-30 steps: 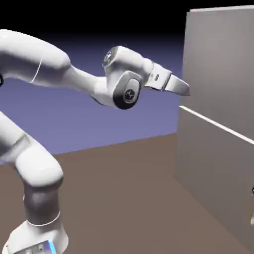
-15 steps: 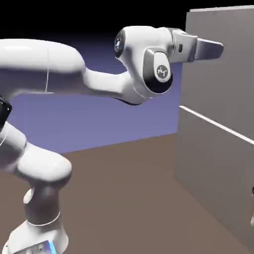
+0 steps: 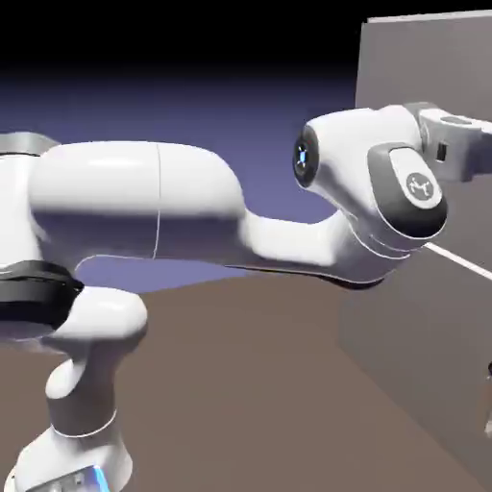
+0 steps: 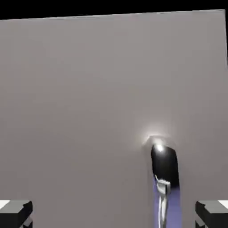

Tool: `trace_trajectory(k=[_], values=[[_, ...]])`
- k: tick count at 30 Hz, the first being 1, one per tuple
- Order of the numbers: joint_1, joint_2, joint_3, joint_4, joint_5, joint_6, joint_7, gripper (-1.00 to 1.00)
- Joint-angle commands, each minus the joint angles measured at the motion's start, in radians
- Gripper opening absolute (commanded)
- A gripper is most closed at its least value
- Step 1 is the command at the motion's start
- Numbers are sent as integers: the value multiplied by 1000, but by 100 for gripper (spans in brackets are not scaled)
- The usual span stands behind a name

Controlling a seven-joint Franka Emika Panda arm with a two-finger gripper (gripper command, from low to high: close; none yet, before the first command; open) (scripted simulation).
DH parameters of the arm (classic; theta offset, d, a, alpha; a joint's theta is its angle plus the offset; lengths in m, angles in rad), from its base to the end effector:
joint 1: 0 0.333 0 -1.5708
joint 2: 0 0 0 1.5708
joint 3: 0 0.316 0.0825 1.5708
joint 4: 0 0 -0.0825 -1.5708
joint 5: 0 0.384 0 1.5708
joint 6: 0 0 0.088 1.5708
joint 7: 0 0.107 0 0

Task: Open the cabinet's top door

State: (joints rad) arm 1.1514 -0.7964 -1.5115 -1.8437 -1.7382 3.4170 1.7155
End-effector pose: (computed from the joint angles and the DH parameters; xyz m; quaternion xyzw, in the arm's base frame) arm 0.4589 -0.2916 0.6127 -0.6507 0.2597 -0.6521 0.2896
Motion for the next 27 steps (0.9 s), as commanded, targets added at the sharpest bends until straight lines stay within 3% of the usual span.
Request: trace_trajectory(k=[1,9,10,18,27], values=[[27,-5,-36,23,-42,9,23,0],[264,22,-215,204,-66,25,79,0],[264,22,-215,204,-66,25,79,-100],[116,-179,39,68,-270,-205,107,-100],[-168,-343,312,-250,-516,-509,302,-100]])
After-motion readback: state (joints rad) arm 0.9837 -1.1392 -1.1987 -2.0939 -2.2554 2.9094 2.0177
